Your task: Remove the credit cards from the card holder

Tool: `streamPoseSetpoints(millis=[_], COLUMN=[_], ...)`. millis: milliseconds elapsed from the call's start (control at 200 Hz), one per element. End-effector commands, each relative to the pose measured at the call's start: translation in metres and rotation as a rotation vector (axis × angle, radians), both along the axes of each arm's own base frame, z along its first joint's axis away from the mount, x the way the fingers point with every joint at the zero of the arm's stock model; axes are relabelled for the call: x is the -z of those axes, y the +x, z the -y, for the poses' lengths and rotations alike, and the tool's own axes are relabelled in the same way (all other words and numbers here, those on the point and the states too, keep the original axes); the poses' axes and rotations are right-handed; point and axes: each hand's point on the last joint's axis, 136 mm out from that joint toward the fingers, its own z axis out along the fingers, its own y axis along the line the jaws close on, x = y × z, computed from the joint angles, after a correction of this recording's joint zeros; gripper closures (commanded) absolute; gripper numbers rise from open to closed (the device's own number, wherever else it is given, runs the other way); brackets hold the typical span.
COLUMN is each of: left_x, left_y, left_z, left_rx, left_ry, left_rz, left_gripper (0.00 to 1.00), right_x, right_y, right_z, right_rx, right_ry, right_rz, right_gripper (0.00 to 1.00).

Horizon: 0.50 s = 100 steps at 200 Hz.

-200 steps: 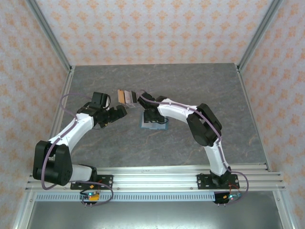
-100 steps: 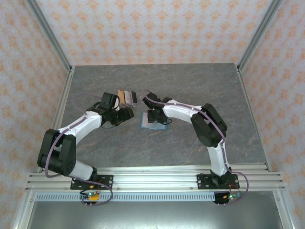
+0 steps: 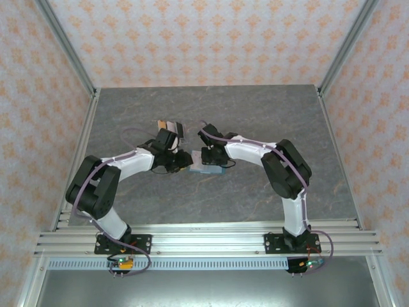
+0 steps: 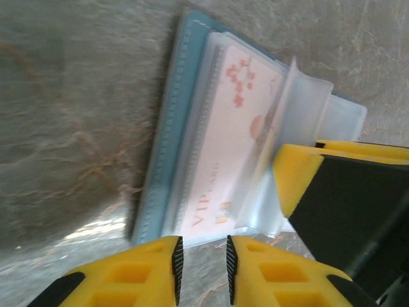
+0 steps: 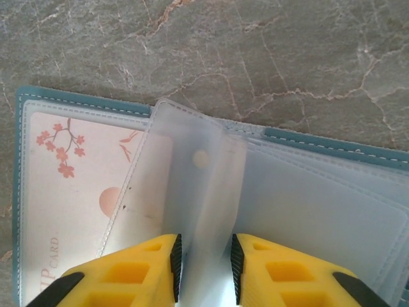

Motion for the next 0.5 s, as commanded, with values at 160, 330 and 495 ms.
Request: streamPoseSetpoints(millis=[160,330,495], left_x=[0.001,0.007,0.000], left_y=[0.016,0.019,0.019], left_z=[0.020,0.027,0.038], left_rx=[0.000,0.006,0.036], left_ry=[-0.044,-0.079,-0.111], left_rz=[0.016,0.004,0.019], left_gripper=[0.73,0.73,0.70], right_x=[0.006,0.005,0.002], right_y=[-0.014,-0.014,-0.013], right_z=[0.009,0.010,0.009], right_rx=[-0.014,-0.007,0.003], right_ry=[-0.003,0.015,0.049], right_rz=[-0.045,-0.046,-0.043], right_gripper=[0.74,0.75,0.75])
